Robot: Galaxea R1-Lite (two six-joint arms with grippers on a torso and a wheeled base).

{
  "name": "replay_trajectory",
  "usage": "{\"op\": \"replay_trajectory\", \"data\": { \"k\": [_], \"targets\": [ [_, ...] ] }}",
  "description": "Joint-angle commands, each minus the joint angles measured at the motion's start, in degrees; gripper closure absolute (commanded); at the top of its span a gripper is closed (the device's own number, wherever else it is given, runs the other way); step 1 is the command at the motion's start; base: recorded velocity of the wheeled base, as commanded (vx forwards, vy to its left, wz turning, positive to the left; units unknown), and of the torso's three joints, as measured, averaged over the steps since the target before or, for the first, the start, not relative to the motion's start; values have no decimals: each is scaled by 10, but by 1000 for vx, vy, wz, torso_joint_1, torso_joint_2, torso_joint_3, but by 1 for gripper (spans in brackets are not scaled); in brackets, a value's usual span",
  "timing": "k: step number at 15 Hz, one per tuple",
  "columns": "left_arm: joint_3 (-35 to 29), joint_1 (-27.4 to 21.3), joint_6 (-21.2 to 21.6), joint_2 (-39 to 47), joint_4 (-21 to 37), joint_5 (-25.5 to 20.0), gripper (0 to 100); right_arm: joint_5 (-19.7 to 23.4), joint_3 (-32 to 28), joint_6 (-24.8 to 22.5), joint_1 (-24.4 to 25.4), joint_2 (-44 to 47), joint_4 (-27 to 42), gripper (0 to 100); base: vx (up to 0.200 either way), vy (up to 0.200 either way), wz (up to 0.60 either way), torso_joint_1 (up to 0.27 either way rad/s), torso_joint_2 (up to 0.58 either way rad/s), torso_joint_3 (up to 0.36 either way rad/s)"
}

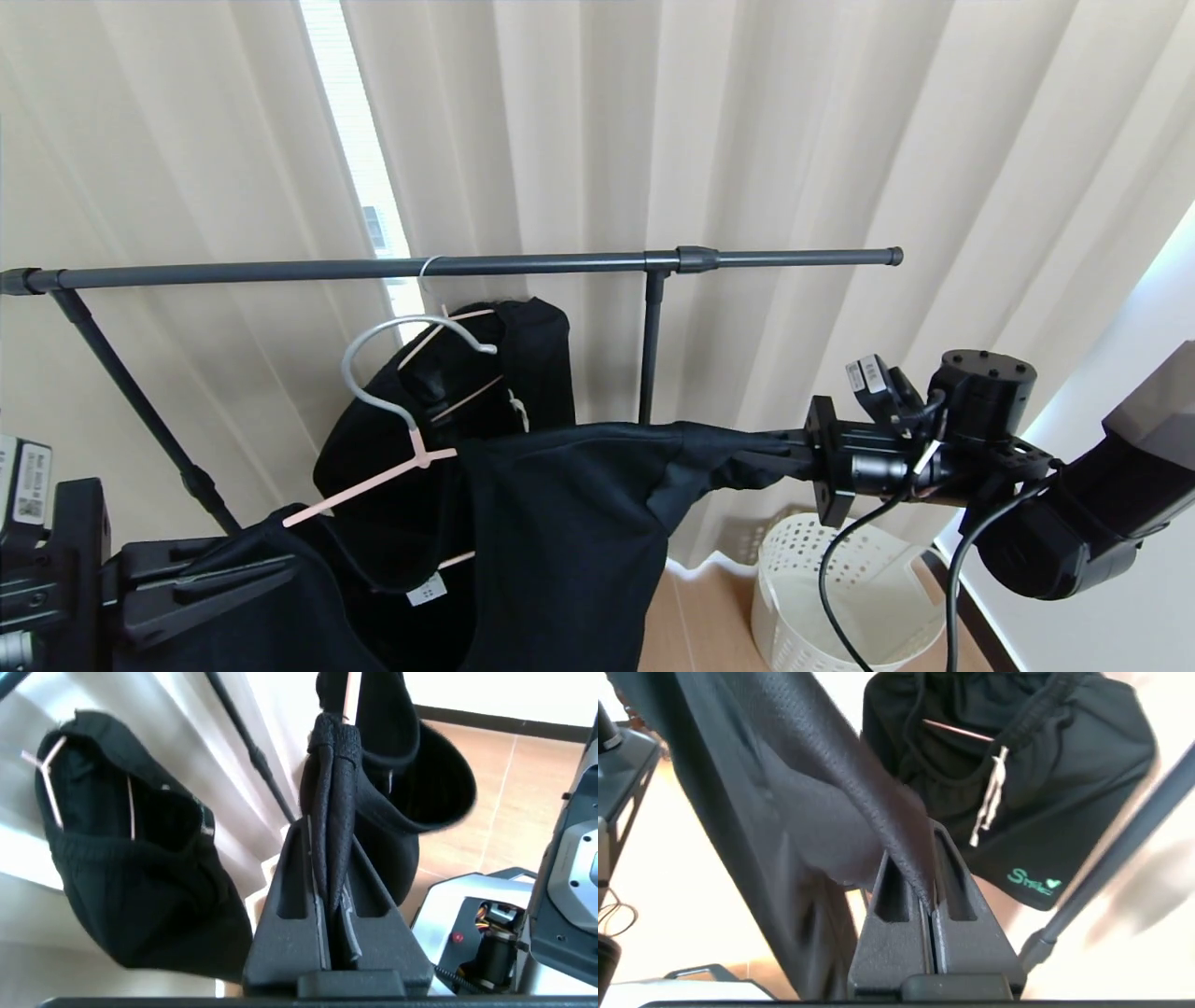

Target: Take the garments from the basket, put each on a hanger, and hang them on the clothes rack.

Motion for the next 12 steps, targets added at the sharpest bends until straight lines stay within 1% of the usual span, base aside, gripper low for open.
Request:
{"op": "replay_trajectory", "data": {
  "k": [1, 3, 7, 9, 12],
  "targets": [
    [13, 40, -7, -2, 0, -1, 100, 0, -10, 9, -9, 1, 0, 100, 0, 0, 0, 0, 0, 0],
    [15, 68, -16, 1, 0, -2, 100, 0, -20, 26, -23, 2, 0, 100, 0, 0, 0, 0, 0, 0],
    [9, 101, -38, 31, -1, -2, 100, 0, -49, 72, -53, 10, 0, 100, 0, 0, 0, 0, 0, 0],
    [0, 110, -46, 46, -1, -1, 100, 0, -63, 77, -67, 24, -1, 100, 0, 0, 0, 0, 0, 0],
    [-13, 112, -65, 67, -3, -1, 100, 0, -66, 77, -71, 24, -1, 100, 0, 0, 0, 0, 0, 0]
  ]
}}
